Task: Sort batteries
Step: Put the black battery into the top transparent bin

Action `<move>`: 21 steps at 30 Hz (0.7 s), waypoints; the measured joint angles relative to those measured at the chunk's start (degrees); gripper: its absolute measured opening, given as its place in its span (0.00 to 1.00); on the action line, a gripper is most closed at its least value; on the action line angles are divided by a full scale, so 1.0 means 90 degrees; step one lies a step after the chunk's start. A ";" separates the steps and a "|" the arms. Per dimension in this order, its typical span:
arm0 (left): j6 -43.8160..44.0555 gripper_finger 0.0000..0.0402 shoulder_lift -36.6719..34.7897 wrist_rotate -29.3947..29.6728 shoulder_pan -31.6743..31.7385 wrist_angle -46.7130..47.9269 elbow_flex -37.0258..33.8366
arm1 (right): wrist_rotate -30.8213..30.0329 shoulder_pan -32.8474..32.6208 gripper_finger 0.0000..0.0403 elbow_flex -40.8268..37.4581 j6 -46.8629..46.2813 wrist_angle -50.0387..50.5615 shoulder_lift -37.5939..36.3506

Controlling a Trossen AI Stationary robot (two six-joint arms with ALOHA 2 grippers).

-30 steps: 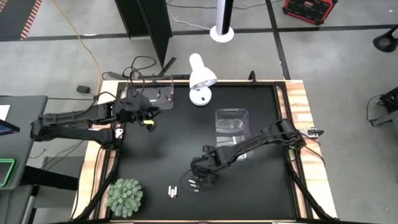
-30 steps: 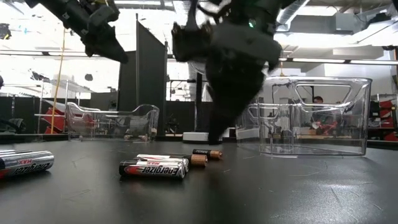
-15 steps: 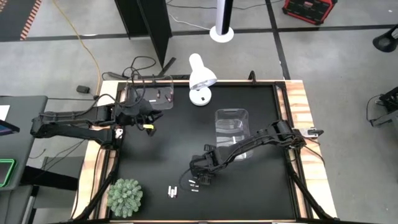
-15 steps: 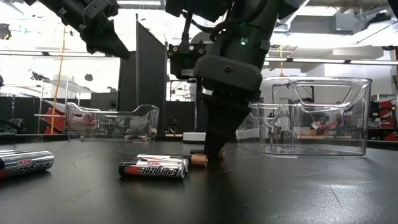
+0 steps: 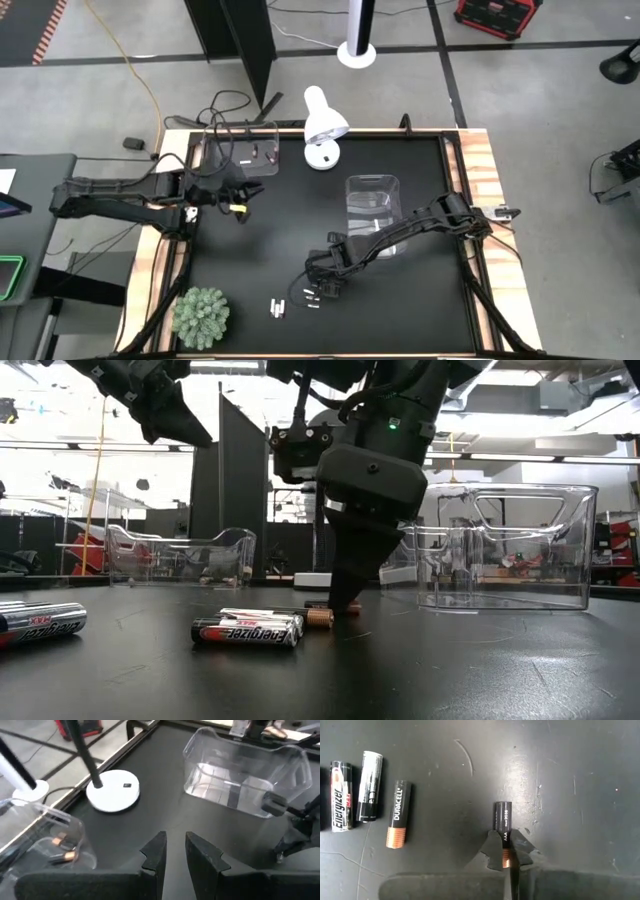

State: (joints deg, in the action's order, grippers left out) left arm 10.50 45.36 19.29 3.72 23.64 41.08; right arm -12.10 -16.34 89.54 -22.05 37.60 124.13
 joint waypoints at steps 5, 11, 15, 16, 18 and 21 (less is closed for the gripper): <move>-0.0201 0.17 0.0006 -0.0720 -0.0186 -0.0593 -0.0330 | -0.0177 0.0017 0.00 0.0188 0.0190 -0.0027 -0.0002; -0.0137 0.19 0.0385 -0.1117 -0.0599 -0.1232 -0.0786 | -0.0218 0.0112 0.00 0.0445 0.0448 -0.0073 -0.0011; -0.0140 0.23 0.0865 -0.1117 -0.0872 -0.1463 -0.0960 | -0.0200 0.0146 0.00 0.0628 0.0661 -0.0063 -0.0011; -0.0140 0.24 0.0994 -0.1117 -0.0938 -0.1572 -0.0976 | -0.0204 0.0158 0.00 0.0698 0.0739 -0.0063 -0.0014; -0.0177 0.26 0.1264 -0.1120 -0.1080 -0.1797 -0.1017 | -0.0262 0.0174 0.00 0.0833 0.0849 -0.0062 -0.0014; -0.0408 0.28 0.1629 -0.1148 -0.1277 -0.2123 -0.1024 | -0.0373 0.0210 0.00 0.1109 0.1078 -0.0042 -0.0016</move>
State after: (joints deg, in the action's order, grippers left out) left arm 6.83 60.02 8.96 -7.78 4.53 31.86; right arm -15.45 -14.45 99.52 -12.34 37.23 123.98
